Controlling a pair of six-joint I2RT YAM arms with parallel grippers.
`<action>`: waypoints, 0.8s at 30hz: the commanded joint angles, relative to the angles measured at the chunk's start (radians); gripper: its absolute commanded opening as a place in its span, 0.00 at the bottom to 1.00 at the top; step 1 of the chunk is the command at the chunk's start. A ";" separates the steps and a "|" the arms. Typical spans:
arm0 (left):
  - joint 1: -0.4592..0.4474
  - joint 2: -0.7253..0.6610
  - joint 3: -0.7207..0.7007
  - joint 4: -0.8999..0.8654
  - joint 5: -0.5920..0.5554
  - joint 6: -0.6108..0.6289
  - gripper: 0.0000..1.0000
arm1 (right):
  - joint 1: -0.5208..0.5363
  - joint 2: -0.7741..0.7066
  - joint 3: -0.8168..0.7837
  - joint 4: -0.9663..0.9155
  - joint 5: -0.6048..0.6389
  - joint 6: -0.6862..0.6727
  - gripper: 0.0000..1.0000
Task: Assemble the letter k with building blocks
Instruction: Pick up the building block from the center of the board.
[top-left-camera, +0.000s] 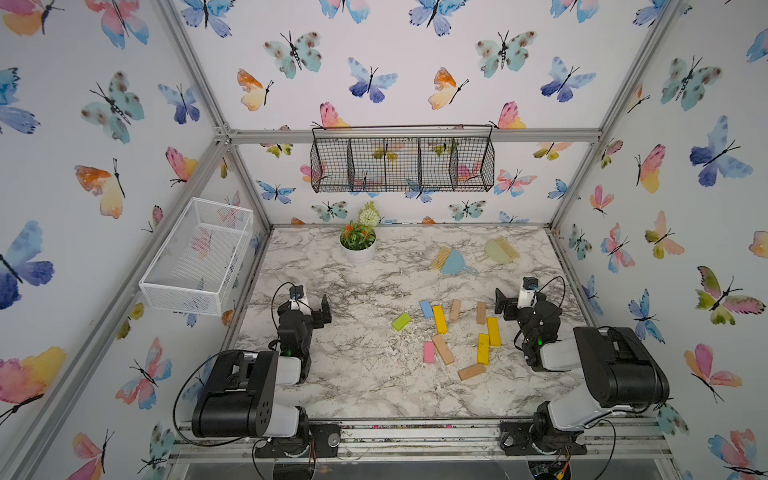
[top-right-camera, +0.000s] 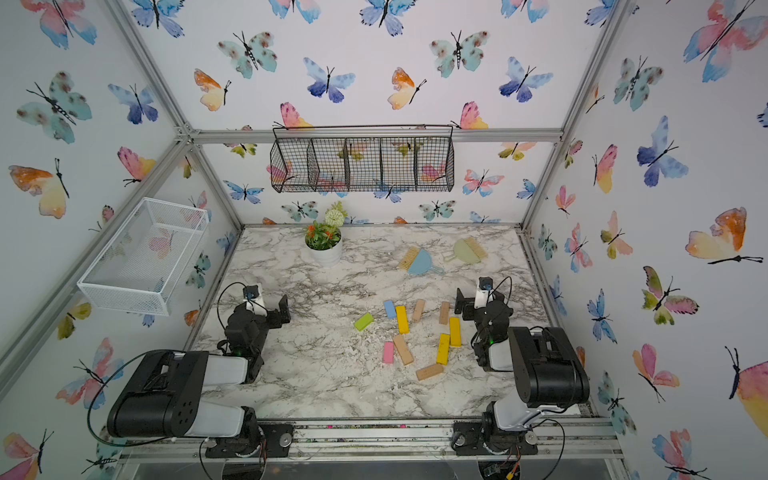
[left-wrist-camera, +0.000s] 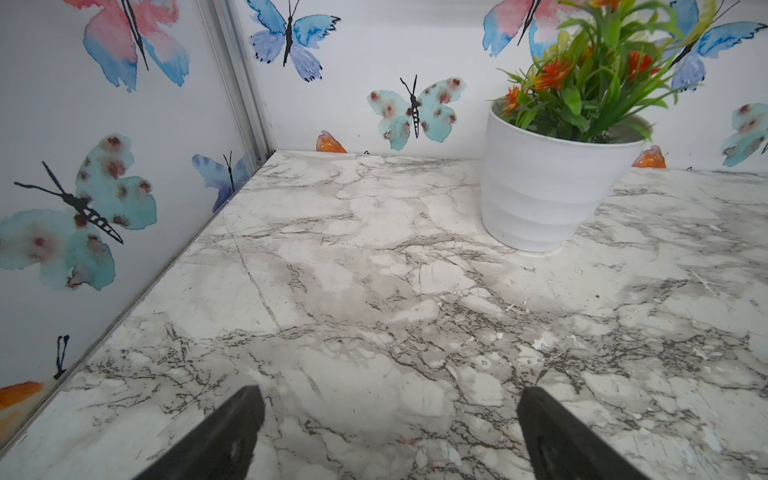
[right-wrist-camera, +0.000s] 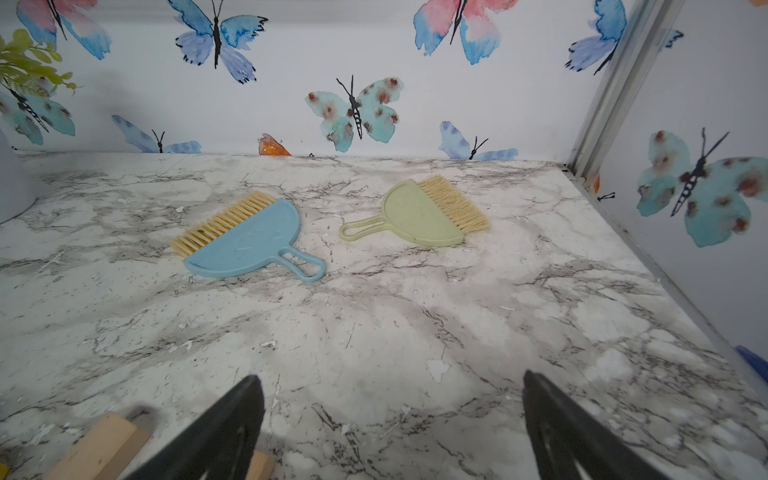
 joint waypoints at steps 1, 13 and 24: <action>0.007 -0.016 0.014 0.000 0.012 0.002 0.98 | 0.000 0.004 0.001 0.005 0.008 -0.004 0.98; 0.010 -0.023 0.015 -0.001 0.023 0.002 0.98 | 0.001 0.005 0.008 -0.005 0.009 -0.003 0.98; 0.013 -0.177 0.364 -0.564 0.058 -0.138 0.98 | 0.000 -0.103 0.115 -0.296 0.141 0.057 0.99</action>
